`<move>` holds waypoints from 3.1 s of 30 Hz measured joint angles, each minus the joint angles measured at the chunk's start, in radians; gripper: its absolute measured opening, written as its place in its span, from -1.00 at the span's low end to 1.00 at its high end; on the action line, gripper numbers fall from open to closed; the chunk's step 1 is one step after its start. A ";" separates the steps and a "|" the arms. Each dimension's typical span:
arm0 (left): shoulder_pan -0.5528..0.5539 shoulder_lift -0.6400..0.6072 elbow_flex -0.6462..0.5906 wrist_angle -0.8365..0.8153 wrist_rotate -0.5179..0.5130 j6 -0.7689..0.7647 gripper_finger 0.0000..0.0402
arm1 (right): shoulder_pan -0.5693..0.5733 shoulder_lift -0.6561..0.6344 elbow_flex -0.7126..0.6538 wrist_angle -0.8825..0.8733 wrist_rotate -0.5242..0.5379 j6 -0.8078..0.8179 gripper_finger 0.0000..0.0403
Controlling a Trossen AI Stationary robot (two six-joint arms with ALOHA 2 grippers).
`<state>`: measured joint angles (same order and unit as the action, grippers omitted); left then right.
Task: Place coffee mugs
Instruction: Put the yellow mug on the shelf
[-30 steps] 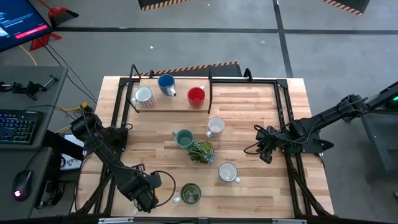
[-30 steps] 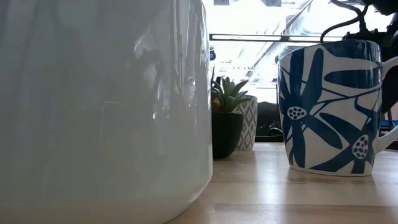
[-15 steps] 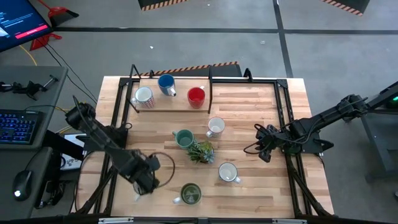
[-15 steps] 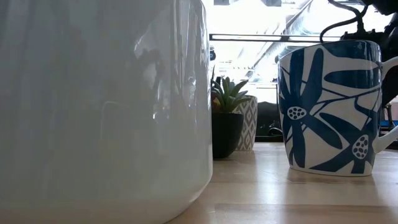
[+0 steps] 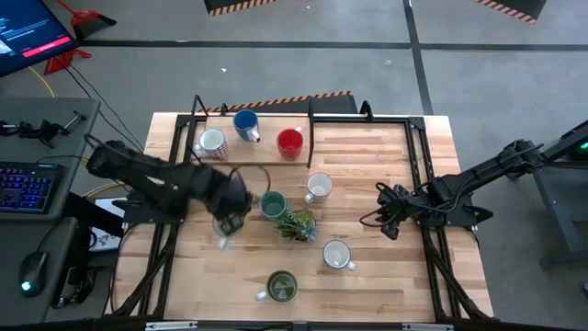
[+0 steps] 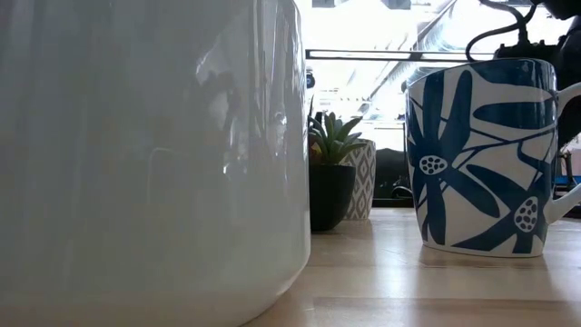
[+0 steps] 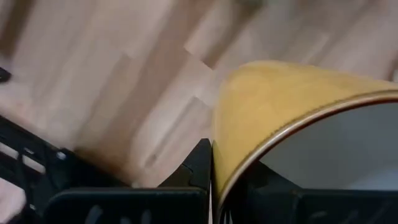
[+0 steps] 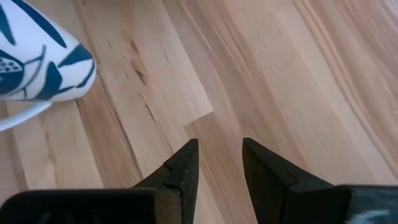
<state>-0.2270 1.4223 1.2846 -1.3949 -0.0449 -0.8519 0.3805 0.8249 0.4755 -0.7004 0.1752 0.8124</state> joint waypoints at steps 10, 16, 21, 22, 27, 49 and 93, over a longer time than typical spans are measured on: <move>0.294 0.000 0.000 0.023 0.010 0.216 -0.95 | 0.000 0.000 0.000 0.028 0.009 -0.001 -0.49; 0.451 0.000 0.000 0.040 0.014 0.296 -0.95 | 0.000 0.000 0.000 0.028 0.016 -0.001 -0.49; 0.572 0.004 0.000 0.080 0.013 0.359 -0.95 | 0.000 0.000 0.000 0.031 0.016 -0.001 -0.49; 0.591 0.009 0.001 0.097 0.013 0.369 -0.95 | 0.000 0.000 0.000 0.033 0.016 -0.001 -0.49; 0.669 0.060 0.001 0.113 0.007 0.440 -0.95 | 0.000 0.000 0.000 0.041 0.016 0.002 -0.49; 0.849 0.201 0.115 0.106 -0.020 0.631 -0.95 | 0.000 0.000 0.000 0.063 0.016 -0.001 -0.49; 0.923 0.258 0.115 0.142 -0.092 0.715 -0.95 | 0.000 0.000 0.000 0.073 0.009 0.025 -0.49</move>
<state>0.6958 1.6801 1.3998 -1.2533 -0.1369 -0.1368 0.3805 0.8249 0.4755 -0.6270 0.1846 0.8371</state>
